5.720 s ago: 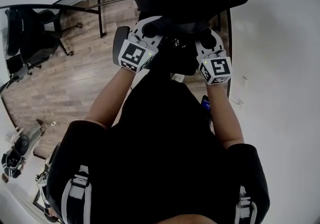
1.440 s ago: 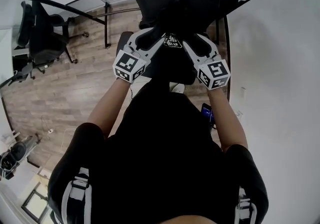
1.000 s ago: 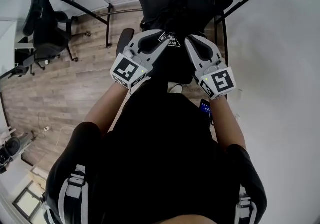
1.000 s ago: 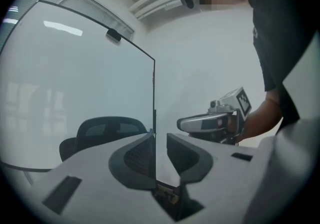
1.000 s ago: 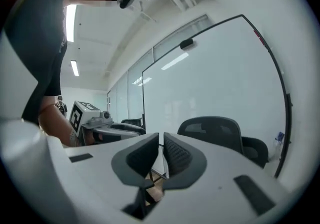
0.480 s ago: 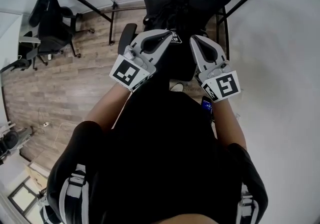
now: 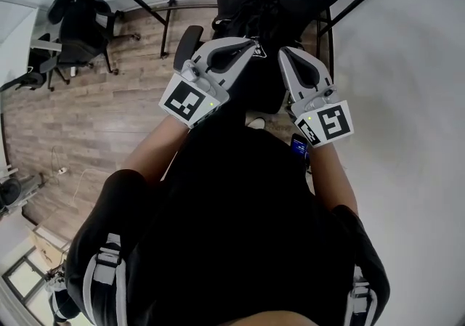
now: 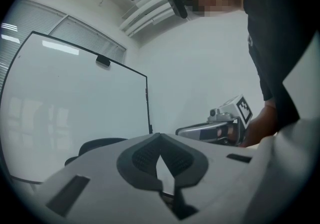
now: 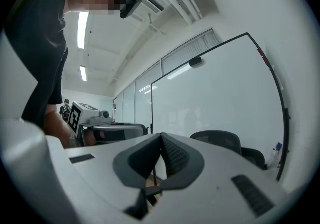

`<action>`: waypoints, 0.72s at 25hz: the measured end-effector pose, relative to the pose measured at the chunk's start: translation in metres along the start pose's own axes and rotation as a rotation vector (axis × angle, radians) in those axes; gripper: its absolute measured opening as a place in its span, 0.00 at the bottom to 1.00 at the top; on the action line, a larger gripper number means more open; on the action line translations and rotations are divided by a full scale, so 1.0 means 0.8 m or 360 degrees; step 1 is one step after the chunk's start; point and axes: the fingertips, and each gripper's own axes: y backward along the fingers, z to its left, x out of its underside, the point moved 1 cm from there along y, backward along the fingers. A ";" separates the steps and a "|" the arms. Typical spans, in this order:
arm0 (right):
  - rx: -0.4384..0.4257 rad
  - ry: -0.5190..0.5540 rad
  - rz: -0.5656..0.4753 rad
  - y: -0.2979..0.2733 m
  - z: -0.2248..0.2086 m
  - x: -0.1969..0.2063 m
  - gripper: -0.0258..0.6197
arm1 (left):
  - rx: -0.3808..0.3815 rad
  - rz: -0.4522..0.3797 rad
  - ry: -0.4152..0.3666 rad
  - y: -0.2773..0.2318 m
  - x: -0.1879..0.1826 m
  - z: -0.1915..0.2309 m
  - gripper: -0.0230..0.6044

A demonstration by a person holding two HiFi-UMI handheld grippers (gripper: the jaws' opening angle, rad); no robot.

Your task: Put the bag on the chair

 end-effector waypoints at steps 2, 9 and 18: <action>-0.0010 0.0008 -0.0001 -0.001 0.003 -0.004 0.04 | -0.0010 0.0004 0.0000 0.002 -0.003 0.001 0.05; -0.0053 0.0020 -0.0004 -0.005 0.007 -0.008 0.04 | -0.0016 0.0007 -0.0019 0.001 -0.005 0.000 0.05; -0.0086 0.0002 -0.0018 -0.009 0.011 -0.012 0.04 | -0.0045 -0.0030 -0.0004 -0.001 -0.011 0.003 0.05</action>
